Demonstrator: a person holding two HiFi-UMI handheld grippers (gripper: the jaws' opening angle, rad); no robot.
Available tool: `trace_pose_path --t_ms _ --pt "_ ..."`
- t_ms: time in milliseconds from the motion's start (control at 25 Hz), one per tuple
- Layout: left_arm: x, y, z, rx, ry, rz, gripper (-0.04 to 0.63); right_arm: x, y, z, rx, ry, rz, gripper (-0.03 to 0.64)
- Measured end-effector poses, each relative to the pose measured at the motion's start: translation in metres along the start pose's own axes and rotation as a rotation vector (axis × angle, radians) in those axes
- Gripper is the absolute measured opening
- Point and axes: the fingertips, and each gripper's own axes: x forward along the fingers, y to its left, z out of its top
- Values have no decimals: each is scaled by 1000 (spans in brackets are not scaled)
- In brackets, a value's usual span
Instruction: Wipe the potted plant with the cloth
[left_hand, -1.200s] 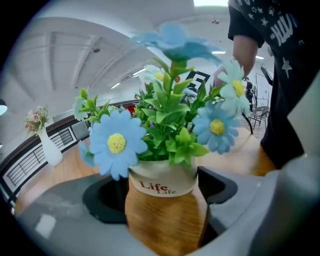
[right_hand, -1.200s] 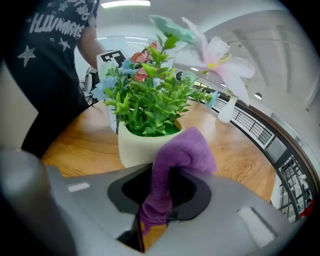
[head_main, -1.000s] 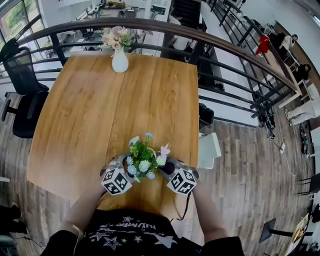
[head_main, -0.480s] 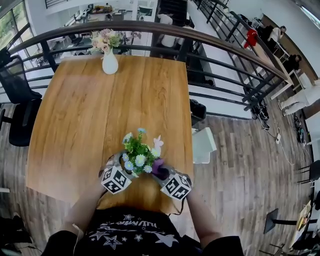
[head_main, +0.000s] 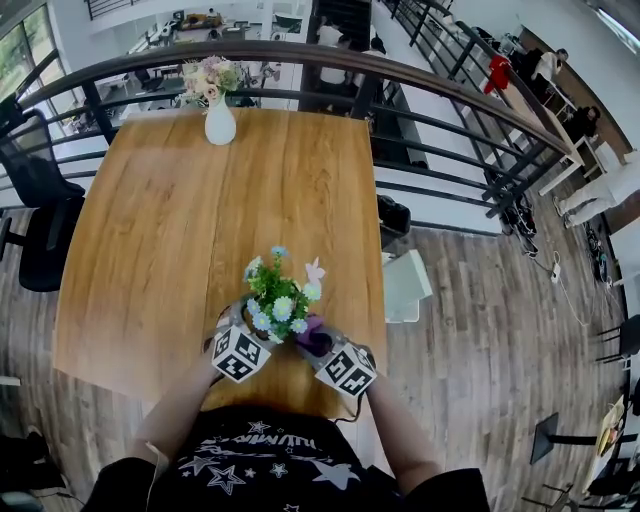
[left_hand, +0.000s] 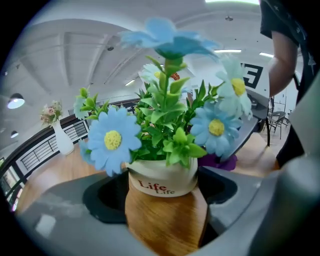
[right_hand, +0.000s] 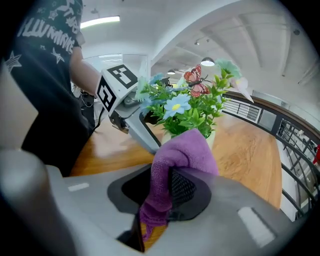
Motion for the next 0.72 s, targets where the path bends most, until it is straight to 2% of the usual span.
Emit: trace_pose_path --t_ms 120,360,720 --pt "-1 -2 1 -22 -4 1 449 -1 -3 -2 25 -7 -23 85" --pt "-6 -14 2 -84 -11 -43 449 -7 -15 -8 81 -7 -72 86" --pt "-12 -30 5 -75 -4 -95 449 -12 -48 -14 68 53 -168 86"
